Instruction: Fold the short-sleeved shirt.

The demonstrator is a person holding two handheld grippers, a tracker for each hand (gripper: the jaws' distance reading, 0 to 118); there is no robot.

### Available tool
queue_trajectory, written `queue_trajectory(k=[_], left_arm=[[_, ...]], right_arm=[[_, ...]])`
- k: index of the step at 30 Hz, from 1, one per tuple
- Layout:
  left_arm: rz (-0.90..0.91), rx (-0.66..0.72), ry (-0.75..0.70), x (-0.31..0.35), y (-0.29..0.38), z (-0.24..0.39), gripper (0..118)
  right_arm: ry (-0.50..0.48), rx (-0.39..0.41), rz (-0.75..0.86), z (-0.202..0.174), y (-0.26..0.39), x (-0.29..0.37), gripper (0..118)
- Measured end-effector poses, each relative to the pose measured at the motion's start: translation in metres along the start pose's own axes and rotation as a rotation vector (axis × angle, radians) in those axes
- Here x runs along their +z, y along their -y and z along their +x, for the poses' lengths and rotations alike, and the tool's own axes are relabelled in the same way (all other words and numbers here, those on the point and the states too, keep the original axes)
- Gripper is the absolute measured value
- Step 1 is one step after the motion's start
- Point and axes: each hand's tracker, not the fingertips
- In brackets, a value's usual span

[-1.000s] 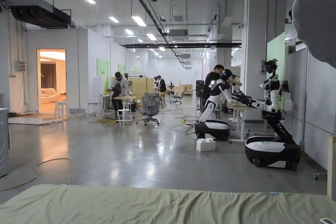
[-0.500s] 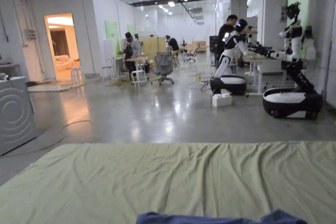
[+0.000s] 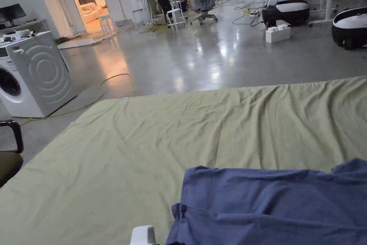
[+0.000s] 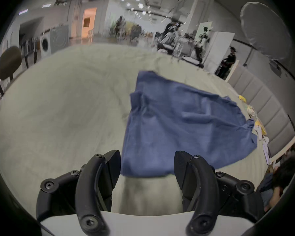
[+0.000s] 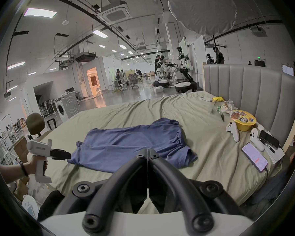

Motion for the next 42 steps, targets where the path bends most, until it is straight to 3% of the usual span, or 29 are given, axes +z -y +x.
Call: queue_trajectory(k=[1,4,8,13,16,17,19,20,23,25,26,27,28,29,30,33,36,39,42], left_arm=[[0.005,-0.006,-0.016,-0.007,-0.001,-0.001,63],[-0.026,0.006,-0.020,-0.021,-0.002,-0.001,38],[-0.042,-0.110,-0.096,-0.029,0.002,0.014,22],[-0.081,-0.149,-0.135,-0.036,0.000,0.028,13],[-0.108,-0.271,-0.175,-0.038,0.002,0.043,10],[-0.121,-0.317,-0.186,-0.040,0.002,0.047,9],[-0.157,-0.356,-0.196,-0.045,-0.002,0.051,9],[-0.164,-0.348,-0.193,-0.047,-0.004,0.050,9],[-0.169,-0.321,-0.174,-0.050,-0.005,0.043,9],[-0.159,-0.306,-0.165,-0.048,-0.004,0.040,9],[-0.154,-0.302,-0.161,-0.048,-0.002,0.039,9],[-0.150,-0.297,-0.160,-0.046,-0.003,0.039,9],[-0.149,-0.297,-0.159,-0.046,-0.003,0.039,9],[-0.150,-0.298,-0.158,-0.046,-0.003,0.039,9],[-0.152,-0.299,-0.157,-0.046,-0.004,0.039,8],[-0.153,-0.228,-0.113,-0.034,-0.013,0.031,6],[0.048,-0.099,-0.044,0.019,-0.014,0.023,6],[0.093,-0.063,-0.025,0.062,-0.009,0.021,6],[0.107,-0.028,-0.004,0.096,0.011,0.015,6]], right_arm=[[-0.003,0.009,0.005,0.001,0.002,0.001,1],[0.010,-0.003,-0.019,0.003,0.005,-0.002,1],[0.019,-0.027,-0.047,0.006,0.011,-0.011,1],[0.056,0.027,-0.121,0.007,0.008,-0.040,1],[0.116,0.062,-0.129,0.027,0.011,-0.077,3],[0.126,0.029,-0.174,0.036,0.015,-0.093,17],[0.176,0.028,-0.260,0.055,0.020,-0.131,71],[0.175,0.009,-0.307,0.062,0.022,-0.149,85],[0.173,-0.118,-0.365,0.084,0.036,-0.205,81],[0.237,-0.145,-0.462,0.092,0.053,-0.238,74],[0.226,-0.163,-0.534,0.095,0.061,-0.250,48],[0.175,-0.182,-0.545,0.094,0.070,-0.253,36],[0.192,-0.144,-0.482,0.088,0.073,-0.248,34],[0.199,-0.047,-0.439,0.080,0.068,-0.242,22],[0.181,-0.015,-0.461,0.075,0.065,-0.239,17],[0.204,0.013,-0.458,0.071,0.054,-0.232,15],[0.219,0.034,-0.362,0.059,0.034,-0.202,15],[0.177,-0.054,-0.292,0.056,0.023,-0.168,15],[0.199,-0.042,-0.280,0.053,0.025,-0.133,15]])
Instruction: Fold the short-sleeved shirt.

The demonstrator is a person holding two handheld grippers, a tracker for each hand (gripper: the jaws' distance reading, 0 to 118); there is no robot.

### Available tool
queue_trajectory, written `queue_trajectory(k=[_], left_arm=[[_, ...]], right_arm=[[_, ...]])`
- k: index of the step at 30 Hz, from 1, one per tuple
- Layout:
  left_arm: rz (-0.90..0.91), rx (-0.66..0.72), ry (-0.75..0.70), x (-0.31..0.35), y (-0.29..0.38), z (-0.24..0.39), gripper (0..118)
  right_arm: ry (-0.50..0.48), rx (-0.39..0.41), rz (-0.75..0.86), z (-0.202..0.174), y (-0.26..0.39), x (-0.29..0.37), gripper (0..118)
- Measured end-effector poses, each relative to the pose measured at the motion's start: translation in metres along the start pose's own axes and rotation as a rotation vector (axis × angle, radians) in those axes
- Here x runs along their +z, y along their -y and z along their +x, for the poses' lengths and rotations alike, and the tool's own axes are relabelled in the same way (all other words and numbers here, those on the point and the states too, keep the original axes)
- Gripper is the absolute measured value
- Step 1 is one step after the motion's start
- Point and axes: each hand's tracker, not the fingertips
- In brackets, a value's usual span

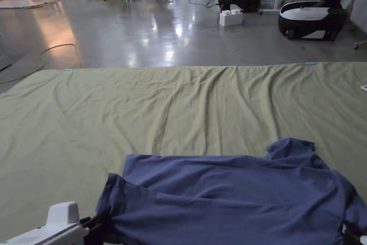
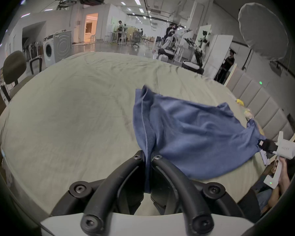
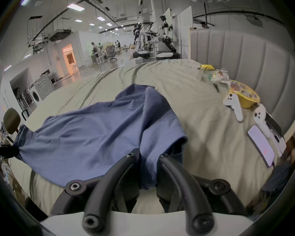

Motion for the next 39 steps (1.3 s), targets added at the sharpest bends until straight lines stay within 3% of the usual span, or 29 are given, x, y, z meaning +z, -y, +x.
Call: queue_trajectory(k=[5,10,11,12,13,14,15,18,20,24,27,29,32,34,36,37,38,39], left_arm=[[-0.056,0.127,0.033,0.048,0.048,-0.025,6],[-0.100,0.100,0.075,0.047,0.103,-0.033,6],[-0.089,0.113,0.108,0.045,0.110,-0.035,11],[-0.093,0.129,0.081,0.044,0.114,-0.038,23],[-0.101,0.141,0.055,0.040,0.118,-0.041,44],[-0.104,0.140,0.038,0.040,0.120,-0.043,74],[-0.101,0.132,0.019,0.040,0.122,-0.045,83],[-0.001,0.112,-0.033,0.065,0.114,-0.039,83],[0.118,0.102,0.055,0.089,0.096,-0.031,83],[0.358,-0.054,0.071,0.152,0.040,0.017,83],[0.583,-0.180,0.095,0.205,0.010,0.056,83],[0.678,-0.273,0.136,0.231,-0.002,0.079,83],[0.729,-0.334,0.071,0.256,-0.005,0.105,82],[0.800,-0.342,0.064,0.270,0.004,0.116,73],[0.834,-0.358,0.077,0.282,0.012,0.122,53],[0.830,-0.356,0.062,0.284,0.016,0.125,42],[0.825,-0.355,0.036,0.286,0.019,0.127,27],[0.815,-0.348,0.029,0.288,0.022,0.128,18]], right_arm=[[0.008,-0.064,-0.028,0.024,0.040,0.053,14],[-0.001,-0.059,-0.116,0.030,0.082,0.064,14],[-0.005,-0.057,-0.127,0.030,0.089,0.062,14],[0.001,-0.056,-0.135,0.031,0.094,0.059,15],[0.006,-0.047,-0.135,0.032,0.099,0.056,22],[0.026,-0.027,-0.143,0.033,0.101,0.052,46],[0.066,-0.004,-0.174,0.034,0.102,0.050,61],[0.047,-0.027,-0.160,0.044,0.101,0.056,63],[0.026,-0.070,-0.121,0.047,0.090,0.070,63],[0.018,-0.057,0.094,0.036,0.046,0.116,63],[-0.097,-0.050,0.249,0.023,0.010,0.158,63],[-0.146,-0.004,0.355,0.008,-0.008,0.187,63],[-0.151,0.092,0.483,-0.015,-0.021,0.221,63],[-0.170,0.128,0.554,-0.028,-0.025,0.243,63],[-0.212,0.162,0.662,-0.037,-0.029,0.260,63],[-0.274,0.065,0.551,-0.037,-0.026,0.258,60],[-0.300,0.028,0.538,-0.038,-0.023,0.261,48],[-0.284,0.063,0.599,-0.042,-0.022,0.266,37]])
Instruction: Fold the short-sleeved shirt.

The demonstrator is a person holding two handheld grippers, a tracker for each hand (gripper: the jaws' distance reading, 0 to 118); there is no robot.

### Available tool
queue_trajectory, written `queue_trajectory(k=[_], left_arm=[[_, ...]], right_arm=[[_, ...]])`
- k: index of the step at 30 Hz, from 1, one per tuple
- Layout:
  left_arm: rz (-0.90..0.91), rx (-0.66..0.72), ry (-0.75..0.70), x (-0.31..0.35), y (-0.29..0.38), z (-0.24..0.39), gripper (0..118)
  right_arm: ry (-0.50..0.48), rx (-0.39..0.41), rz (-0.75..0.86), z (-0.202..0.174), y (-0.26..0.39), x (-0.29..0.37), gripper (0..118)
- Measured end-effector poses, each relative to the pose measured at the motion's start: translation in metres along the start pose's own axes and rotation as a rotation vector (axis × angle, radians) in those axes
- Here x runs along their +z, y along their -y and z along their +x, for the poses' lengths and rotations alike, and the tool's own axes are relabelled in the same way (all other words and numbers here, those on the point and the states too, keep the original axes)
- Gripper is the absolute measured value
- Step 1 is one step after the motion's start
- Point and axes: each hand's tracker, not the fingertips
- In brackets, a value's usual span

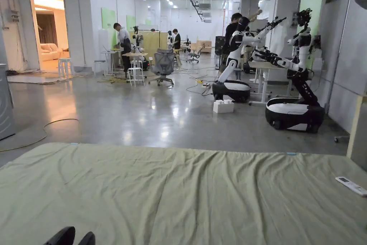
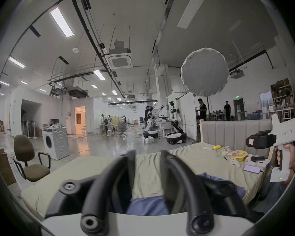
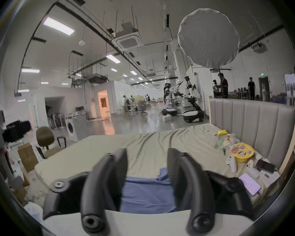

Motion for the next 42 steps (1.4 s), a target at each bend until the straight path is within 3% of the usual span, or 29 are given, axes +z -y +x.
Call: queue_trajectory(k=[1,2,5,6,7,10,22,30,31,35,36,42], left_arm=[[-0.016,0.004,-0.002,0.004,0.001,0.000,14],[-0.026,0.012,0.003,0.006,0.004,0.000,2],[-0.079,0.088,0.027,0.012,0.013,-0.003,0],[-0.086,0.086,0.026,0.011,0.017,-0.004,0],[-0.129,0.074,0.011,0.009,0.019,-0.004,0],[-0.139,0.050,-0.012,0.009,0.018,-0.005,0],[-0.182,0.115,0.013,-0.008,0.034,-0.009,0],[-0.475,0.301,0.013,-0.104,0.106,-0.052,0],[-0.500,0.332,0.012,-0.120,0.117,-0.059,2],[-0.608,0.334,0.012,-0.198,0.186,-0.082,65],[-0.653,0.342,0.017,-0.218,0.202,-0.087,71],[-0.807,0.303,-0.025,-0.315,0.275,-0.102,71]], right_arm=[[0.001,0.000,-0.016,-0.003,0.001,0.001,22],[0.004,-0.008,-0.025,-0.006,0.004,0.002,12],[-0.019,0.080,0.015,-0.011,0.014,0.005,2],[-0.035,-0.021,-0.095,-0.009,0.026,-0.001,1],[-0.015,-0.054,-0.133,-0.009,0.032,-0.003,1],[-0.009,0.009,-0.094,-0.011,0.032,-0.001,0],[-0.002,0.026,-0.056,-0.013,0.029,-0.003,0],[0.030,-0.010,-0.178,0.000,0.059,-0.023,0],[0.034,-0.031,-0.201,0.004,0.063,-0.026,0],[0.071,-0.078,-0.265,0.020,0.084,-0.030,0],[0.087,-0.086,-0.297,0.024,0.090,-0.031,0],[0.150,-0.181,-0.382,0.040,0.122,-0.035,0]])
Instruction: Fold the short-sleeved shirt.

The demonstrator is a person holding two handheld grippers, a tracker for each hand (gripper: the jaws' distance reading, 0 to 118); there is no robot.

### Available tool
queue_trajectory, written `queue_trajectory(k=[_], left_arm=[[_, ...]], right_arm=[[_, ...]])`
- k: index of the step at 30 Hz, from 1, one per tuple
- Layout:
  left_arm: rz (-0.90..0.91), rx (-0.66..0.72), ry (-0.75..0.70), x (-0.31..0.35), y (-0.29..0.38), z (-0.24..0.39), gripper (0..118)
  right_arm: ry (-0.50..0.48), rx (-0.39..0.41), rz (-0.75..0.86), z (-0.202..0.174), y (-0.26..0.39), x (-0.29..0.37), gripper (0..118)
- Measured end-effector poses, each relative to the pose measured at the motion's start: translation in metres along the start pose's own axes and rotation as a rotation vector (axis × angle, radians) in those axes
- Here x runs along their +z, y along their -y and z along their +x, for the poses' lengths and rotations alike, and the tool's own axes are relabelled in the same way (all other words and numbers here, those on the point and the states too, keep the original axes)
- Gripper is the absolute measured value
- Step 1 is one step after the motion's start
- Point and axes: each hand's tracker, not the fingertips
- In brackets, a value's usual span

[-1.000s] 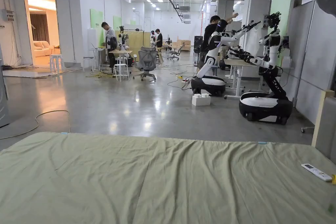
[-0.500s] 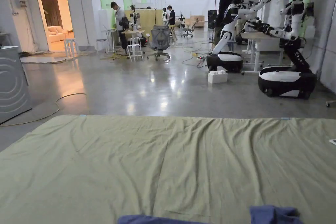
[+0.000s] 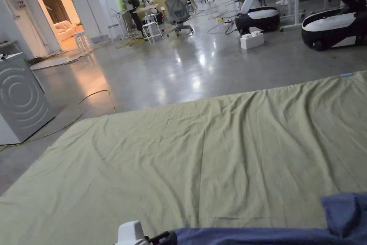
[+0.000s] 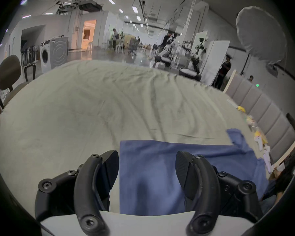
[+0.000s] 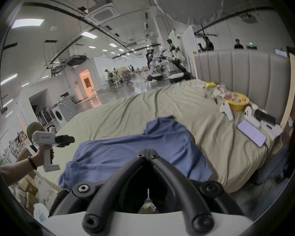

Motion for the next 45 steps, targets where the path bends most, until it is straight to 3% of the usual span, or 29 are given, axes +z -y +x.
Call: queue_trajectory(k=[4,7,9,13,16,19,20,21,23,24,26,27,30,32,34,35,37,38,41,43,45], left_arm=[[-0.089,0.045,0.007,-0.051,-0.013,-0.006,69],[-0.164,0.032,-0.019,-0.080,-0.010,-0.007,60],[-0.196,0.001,-0.095,-0.089,-0.008,-0.002,39],[-0.215,-0.074,-0.080,-0.090,-0.014,0.016,8],[-0.247,-0.175,-0.139,-0.104,-0.008,0.030,6],[-0.260,-0.167,-0.144,-0.112,-0.007,0.028,6],[-0.272,-0.164,-0.138,-0.110,-0.013,0.026,6],[-0.291,-0.159,-0.122,-0.110,-0.015,0.024,6],[-0.332,-0.144,-0.090,-0.112,-0.022,0.018,6],[-0.370,-0.123,-0.075,-0.115,-0.029,0.014,6],[-0.406,-0.069,-0.066,-0.119,-0.035,0.008,6],[-0.402,-0.062,-0.065,-0.120,-0.034,0.006,6],[-0.385,-0.080,-0.059,-0.111,-0.031,0.012,6],[-0.369,-0.083,-0.059,-0.107,-0.028,0.015,6],[-0.352,-0.107,-0.058,-0.105,-0.025,0.017,6],[-0.345,-0.121,-0.058,-0.104,-0.024,0.018,6],[-0.333,-0.157,-0.057,-0.104,-0.023,0.021,6],[-0.325,-0.180,-0.063,-0.102,-0.021,0.024,6],[-0.329,-0.205,-0.085,-0.102,-0.023,0.031,6],[-0.379,-0.185,-0.084,-0.093,-0.041,0.032,6],[-0.288,-0.103,-0.018,-0.067,-0.055,0.019,6]], right_arm=[[0.035,0.008,-0.061,0.007,0.010,-0.014,0],[0.038,0.011,-0.098,0.011,0.012,-0.025,0],[0.040,0.030,-0.117,0.012,0.012,-0.031,0],[0.025,0.033,-0.141,0.017,0.011,-0.046,0],[0.006,0.036,-0.142,0.021,-0.009,-0.072,0],[0.010,0.135,-0.137,0.029,-0.054,-0.115,1],[0.016,0.168,-0.169,0.036,-0.074,-0.140,7],[0.015,0.173,-0.199,0.042,-0.086,-0.159,26],[0.020,0.194,-0.278,0.057,-0.110,-0.204,80],[0.044,0.223,-0.349,0.062,-0.121,-0.227,81],[0.051,0.270,-0.439,0.073,-0.131,-0.269,79],[0.062,0.249,-0.475,0.080,-0.131,-0.288,79],[0.142,0.108,-0.598,0.106,-0.119,-0.346,79],[0.196,0.050,-0.650,0.120,-0.103,-0.371,70],[0.203,0.081,-0.665,0.121,-0.090,-0.380,46],[0.199,0.099,-0.667,0.118,-0.084,-0.379,43],[0.192,0.231,-0.625,0.107,-0.081,-0.373,42],[0.174,0.248,-0.631,0.105,-0.081,-0.372,35],[0.162,0.208,-0.641,0.104,-0.081,-0.373,5],[0.158,0.155,-0.610,0.103,-0.087,-0.364,2],[0.079,0.166,-0.496,0.094,-0.094,-0.336,2]])
